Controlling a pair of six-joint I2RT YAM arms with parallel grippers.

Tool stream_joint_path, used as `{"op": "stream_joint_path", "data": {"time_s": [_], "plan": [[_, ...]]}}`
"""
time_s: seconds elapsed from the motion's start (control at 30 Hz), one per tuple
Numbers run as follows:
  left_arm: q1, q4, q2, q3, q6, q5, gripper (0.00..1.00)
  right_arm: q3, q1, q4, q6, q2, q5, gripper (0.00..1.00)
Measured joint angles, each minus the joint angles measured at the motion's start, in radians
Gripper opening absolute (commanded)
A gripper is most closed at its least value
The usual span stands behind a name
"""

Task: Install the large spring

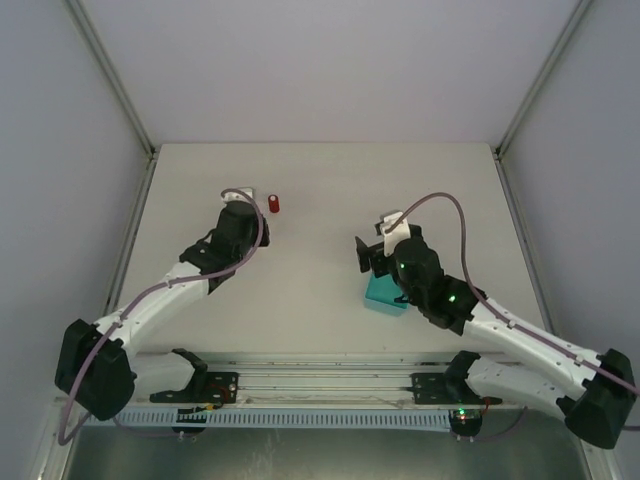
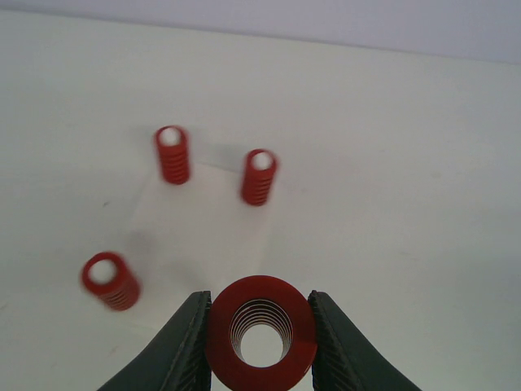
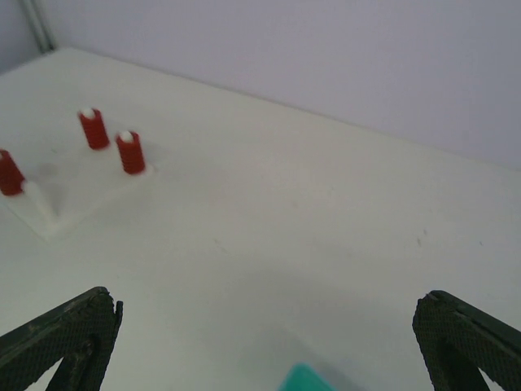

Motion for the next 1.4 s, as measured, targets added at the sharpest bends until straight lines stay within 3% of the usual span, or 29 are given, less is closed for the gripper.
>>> {"op": "stream_joint_path", "data": {"time_s": [0.3,1.4], "plan": [[0.003,0.044,0.047,-0.081,-0.053,-0.184,0.00,-0.100,-0.063,-0.014,0.050,-0.005,0.052,0.99],[0.026,0.232,0.281,-0.090,-0.069,-0.179,0.00,-0.129,-0.102,-0.003,0.082,-0.024,0.006,0.99]]}}
